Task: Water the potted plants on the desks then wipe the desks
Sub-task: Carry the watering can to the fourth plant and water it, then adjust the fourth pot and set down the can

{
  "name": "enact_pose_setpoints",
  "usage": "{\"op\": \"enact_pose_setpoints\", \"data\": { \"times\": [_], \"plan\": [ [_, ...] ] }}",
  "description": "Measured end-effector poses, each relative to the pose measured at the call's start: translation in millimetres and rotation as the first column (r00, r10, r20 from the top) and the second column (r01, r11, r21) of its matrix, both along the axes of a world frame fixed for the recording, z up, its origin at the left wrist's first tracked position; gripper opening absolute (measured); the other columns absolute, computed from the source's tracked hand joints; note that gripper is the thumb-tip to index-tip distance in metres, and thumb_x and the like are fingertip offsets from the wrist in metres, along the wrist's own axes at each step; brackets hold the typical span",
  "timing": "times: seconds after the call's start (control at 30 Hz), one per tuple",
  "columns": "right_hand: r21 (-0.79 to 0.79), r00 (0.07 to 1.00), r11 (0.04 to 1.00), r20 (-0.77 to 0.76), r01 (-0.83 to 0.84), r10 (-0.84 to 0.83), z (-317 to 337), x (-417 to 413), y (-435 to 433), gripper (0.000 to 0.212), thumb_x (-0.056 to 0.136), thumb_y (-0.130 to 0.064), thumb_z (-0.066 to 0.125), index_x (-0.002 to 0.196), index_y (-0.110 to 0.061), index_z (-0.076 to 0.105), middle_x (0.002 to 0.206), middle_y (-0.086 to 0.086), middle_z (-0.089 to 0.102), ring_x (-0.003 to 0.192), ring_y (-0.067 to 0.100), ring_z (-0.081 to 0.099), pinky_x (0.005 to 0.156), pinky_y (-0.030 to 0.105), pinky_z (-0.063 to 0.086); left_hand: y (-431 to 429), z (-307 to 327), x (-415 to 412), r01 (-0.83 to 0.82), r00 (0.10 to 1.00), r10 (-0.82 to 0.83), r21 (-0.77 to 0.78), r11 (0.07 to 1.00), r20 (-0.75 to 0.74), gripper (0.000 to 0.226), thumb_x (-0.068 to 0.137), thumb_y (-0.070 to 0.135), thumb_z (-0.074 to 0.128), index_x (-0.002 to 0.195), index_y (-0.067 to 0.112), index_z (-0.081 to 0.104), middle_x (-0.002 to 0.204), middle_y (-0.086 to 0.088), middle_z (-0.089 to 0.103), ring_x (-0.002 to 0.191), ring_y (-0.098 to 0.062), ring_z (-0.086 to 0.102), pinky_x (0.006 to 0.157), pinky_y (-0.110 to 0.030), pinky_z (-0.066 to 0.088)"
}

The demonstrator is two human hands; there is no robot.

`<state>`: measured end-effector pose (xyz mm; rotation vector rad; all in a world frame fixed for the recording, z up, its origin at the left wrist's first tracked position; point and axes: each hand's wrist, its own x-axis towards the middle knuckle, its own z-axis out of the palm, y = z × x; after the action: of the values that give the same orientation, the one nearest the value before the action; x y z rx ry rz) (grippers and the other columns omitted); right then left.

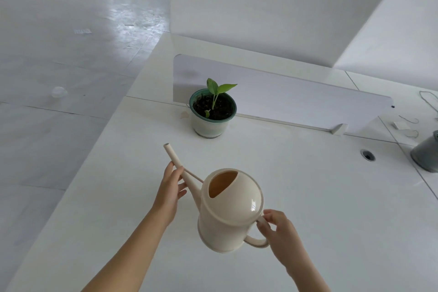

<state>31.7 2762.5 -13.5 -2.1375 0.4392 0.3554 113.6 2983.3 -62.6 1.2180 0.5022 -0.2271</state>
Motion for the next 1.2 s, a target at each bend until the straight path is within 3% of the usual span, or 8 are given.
{"op": "enact_pose_setpoints", "data": {
  "times": [0.2,0.43,0.53,0.67,0.77,0.87,1.03,1.2],
  "plan": [
    [-0.017,0.997,0.997,-0.026,-0.074,0.073,-23,3,16,0.016,0.091,-0.018,0.05,0.096,-0.005,0.058,0.114,0.001,0.053,0.1,0.014,0.05,0.078,0.022,0.036,22,1,-23,-0.068,0.997,0.066,0.074,0.995,0.029,0.047,0.098,0.029,0.036,0.144,0.029,0.025,0.131,0.001,0.045,0.114,-0.025,0.049,0.099,-0.039,0.034],
    [-0.029,0.991,0.993,-0.074,-0.116,0.114,-36,11,29,0.021,0.086,-0.024,0.054,0.081,-0.004,0.059,0.099,0.004,0.06,0.088,0.015,0.055,0.065,0.019,0.039,38,-1,-41,-0.142,0.99,0.14,0.082,0.986,0.032,0.049,0.096,0.031,0.038,0.144,0.032,0.025,0.14,0.0,0.046,0.125,-0.024,0.048,0.103,-0.04,0.031],
    [-0.027,0.991,0.993,-0.077,-0.114,0.111,-36,9,31,0.024,0.085,-0.024,0.055,0.081,0.0,0.059,0.097,0.005,0.062,0.088,0.019,0.057,0.071,0.027,0.043,38,1,-45,-0.141,0.99,0.138,0.119,0.983,0.033,0.05,0.097,0.03,0.038,0.144,0.034,0.023,0.14,0.003,0.046,0.125,-0.022,0.048,0.102,-0.038,0.032],
    [0.033,0.994,0.995,-0.061,-0.092,0.094,-34,9,28,0.018,0.084,-0.024,0.059,0.091,-0.008,0.064,0.105,0.001,0.061,0.101,0.014,0.056,0.08,0.024,0.043,33,7,-49,-0.134,0.991,0.132,0.216,0.967,0.025,0.054,0.097,0.026,0.039,0.146,0.029,0.018,0.139,-0.001,0.048,0.127,-0.022,0.045,0.103,-0.038,0.033],
    [0.065,0.992,0.992,-0.057,-0.109,0.113,-35,12,21,0.016,0.083,-0.025,0.063,0.097,-0.016,0.061,0.108,-0.003,0.061,0.108,0.011,0.054,0.087,0.026,0.043,27,24,-51,-0.094,0.995,0.082,0.324,0.941,0.051,0.059,0.094,0.023,0.045,0.146,0.026,0.017,0.147,-0.002,0.038,0.133,-0.02,0.038,0.102,-0.032,0.031],
    [0.117,0.995,0.991,-0.065,-0.065,0.073,-29,21,17,0.017,0.083,-0.019,0.063,0.099,-0.018,0.057,0.108,-0.004,0.059,0.106,0.012,0.053,0.082,0.023,0.038,18,43,-49,-0.042,0.994,-0.002,0.408,0.912,0.108,0.063,0.094,0.019,0.045,0.147,0.026,0.012,0.15,-0.001,0.029,0.127,-0.013,0.037,0.094,-0.023,0.025],
    [0.137,1.0,0.99,-0.02,-0.018,0.021,-20,49,21,0.024,0.087,-0.012,0.055,0.11,-0.008,0.059,0.102,0.0,0.06,0.096,0.013,0.055,0.081,0.023,0.037,13,61,-21,0.007,0.987,-0.077,0.448,0.894,0.138,0.059,0.094,0.024,0.045,0.146,0.029,0.016,0.148,-0.001,0.033,0.115,-0.008,0.037,0.091,-0.026,0.028],
    [0.205,1.0,0.979,0.009,0.015,-0.017,-15,87,26,0.026,0.089,-0.012,0.052,0.114,-0.006,0.058,0.101,0.004,0.058,0.093,0.016,0.053,0.08,0.027,0.039,15,60,19,0.08,0.988,-0.134,0.489,0.869,0.077,0.055,0.095,0.028,0.042,0.145,0.025,0.021,0.148,-0.003,0.034,0.131,-0.019,0.037,0.096,-0.028,0.029]
  ]
}}
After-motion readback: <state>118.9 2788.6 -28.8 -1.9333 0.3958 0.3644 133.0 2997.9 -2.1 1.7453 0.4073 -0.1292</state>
